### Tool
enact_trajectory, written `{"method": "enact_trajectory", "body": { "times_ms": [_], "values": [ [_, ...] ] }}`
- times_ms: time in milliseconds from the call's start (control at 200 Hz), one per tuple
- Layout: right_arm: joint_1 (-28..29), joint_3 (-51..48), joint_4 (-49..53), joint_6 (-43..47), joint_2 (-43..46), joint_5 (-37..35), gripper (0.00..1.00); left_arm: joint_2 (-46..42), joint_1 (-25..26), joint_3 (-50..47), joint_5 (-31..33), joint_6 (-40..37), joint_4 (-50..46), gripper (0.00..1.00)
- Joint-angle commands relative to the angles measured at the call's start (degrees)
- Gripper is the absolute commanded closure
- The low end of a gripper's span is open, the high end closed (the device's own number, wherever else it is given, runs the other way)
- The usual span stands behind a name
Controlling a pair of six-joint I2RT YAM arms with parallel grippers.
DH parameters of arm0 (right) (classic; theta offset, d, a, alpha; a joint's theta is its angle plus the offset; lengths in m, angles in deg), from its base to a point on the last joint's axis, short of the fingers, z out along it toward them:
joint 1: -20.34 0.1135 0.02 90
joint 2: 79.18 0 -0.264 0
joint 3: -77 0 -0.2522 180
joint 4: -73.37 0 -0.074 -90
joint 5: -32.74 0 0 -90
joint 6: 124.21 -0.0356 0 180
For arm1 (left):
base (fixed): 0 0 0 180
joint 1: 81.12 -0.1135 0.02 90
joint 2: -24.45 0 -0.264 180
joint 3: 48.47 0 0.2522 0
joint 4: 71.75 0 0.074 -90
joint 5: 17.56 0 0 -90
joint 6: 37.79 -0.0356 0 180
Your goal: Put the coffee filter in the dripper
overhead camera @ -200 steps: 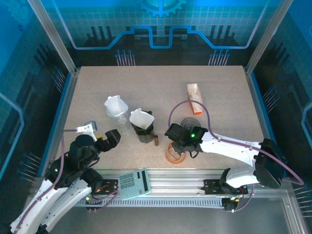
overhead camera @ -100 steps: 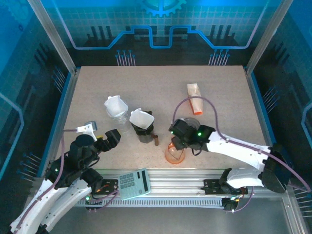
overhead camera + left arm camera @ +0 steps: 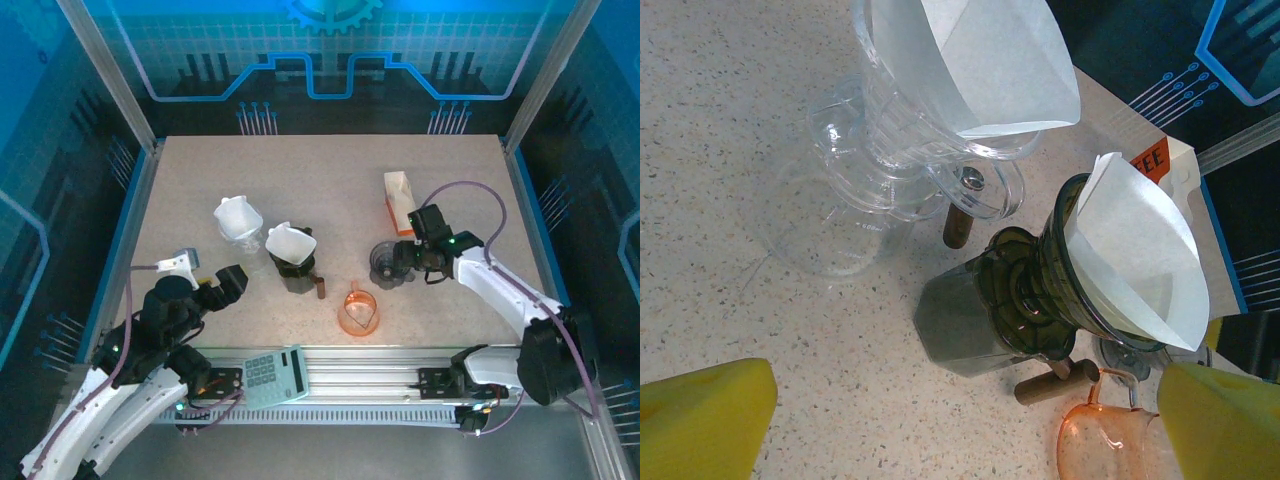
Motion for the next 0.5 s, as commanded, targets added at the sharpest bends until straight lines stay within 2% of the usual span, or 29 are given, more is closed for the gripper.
{"method": "enact_trajectory", "body": {
  "times_ms": [0, 100, 255, 370, 495],
  "values": [
    [-1.38, -0.98, -4.01, -0.38, -2.11, 5.50, 0.35, 0.35, -0.33, 0.77, -0.21, 0.04, -0.28, 0.01],
    [-2.09, -0.99, -5.09, -0.42, -4.07, 7.04, 0.42, 0.34, -0.35, 0.69, -0.18, 0.03, -0.21, 0.01],
    [-3.24, -1.31, -5.98, -0.38, -6.08, 8.99, 0.64, 0.36, -0.32, 0.60, -0.24, -0.04, -0.30, 0.01],
    [-3.60, -1.68, -6.22, -0.30, -5.29, 9.78, 0.77, 0.26, -0.33, 0.60, -0.20, -0.13, -0.28, 0.01],
    [-3.65, -1.53, -5.23, 0.38, -2.90, 10.22, 0.86, 0.35, -0.37, 0.36, -0.21, -0.05, -0.02, 0.01]
  ]
}}
